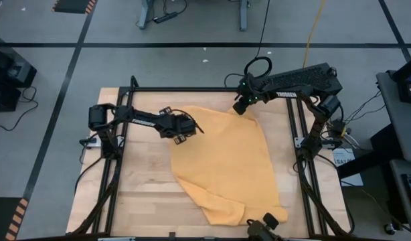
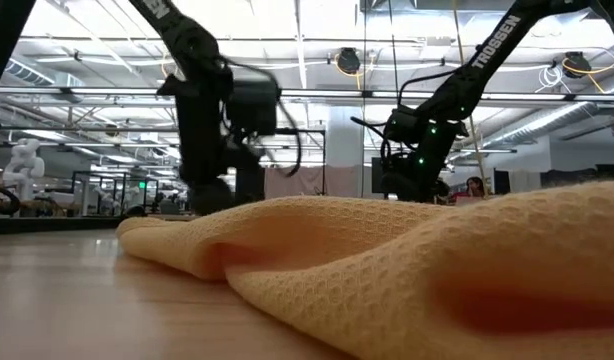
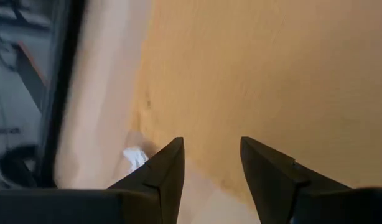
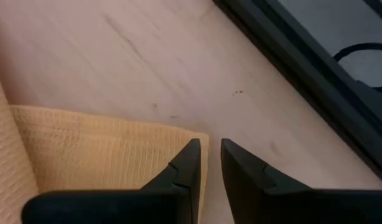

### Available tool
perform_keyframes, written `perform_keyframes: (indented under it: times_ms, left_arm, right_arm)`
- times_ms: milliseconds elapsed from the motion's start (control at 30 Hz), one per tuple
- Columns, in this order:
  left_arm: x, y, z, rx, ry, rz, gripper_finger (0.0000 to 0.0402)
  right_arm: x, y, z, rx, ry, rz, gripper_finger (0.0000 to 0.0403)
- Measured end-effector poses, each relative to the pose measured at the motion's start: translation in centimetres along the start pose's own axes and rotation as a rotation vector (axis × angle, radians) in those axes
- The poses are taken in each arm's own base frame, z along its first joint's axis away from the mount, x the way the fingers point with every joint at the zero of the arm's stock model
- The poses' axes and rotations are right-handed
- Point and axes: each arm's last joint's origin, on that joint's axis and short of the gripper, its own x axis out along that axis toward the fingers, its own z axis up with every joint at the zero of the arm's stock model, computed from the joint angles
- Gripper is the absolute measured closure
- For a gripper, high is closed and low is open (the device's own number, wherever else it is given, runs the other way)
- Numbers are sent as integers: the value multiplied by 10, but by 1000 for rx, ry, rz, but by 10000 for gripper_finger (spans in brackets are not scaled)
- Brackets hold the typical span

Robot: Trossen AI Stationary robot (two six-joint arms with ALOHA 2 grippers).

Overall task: Roll towel
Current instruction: Fold the yellow towel

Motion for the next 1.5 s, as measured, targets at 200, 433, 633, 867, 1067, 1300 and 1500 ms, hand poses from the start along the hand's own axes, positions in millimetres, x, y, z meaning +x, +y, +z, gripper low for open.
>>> perform_keyframes:
  times_ms: [200, 433, 633, 867, 1067, 1300, 1500]
  left_arm:
    - [11, 6, -7, -19, 56, -47, 240]
    - [13, 5, -10, -46, 62, -64, 240]
    - [11, 2, -11, -32, 60, -65, 240]
    - [9, 3, -9, -34, 57, -71, 240]
    - [2, -2, -4, -21, 27, -92, 240]
    - [-6, -11, -10, 26, 44, -76, 240]
    - [-7, -11, -15, 17, 79, -57, 240]
  right_arm:
    - [-1, 3, -5, -1, 68, 23, 349]
    - [-1, 4, -6, -10, 76, 19, 349]
    - [-1, 4, -6, 0, 71, 33, 349]
    - [2, 5, -4, 20, 50, 54, 349]
    - [22, 6, -9, 6, 86, 54, 349]
    - [20, 1, 0, -2, 83, 46, 349]
    - [13, -8, 17, -20, 74, 24, 349]
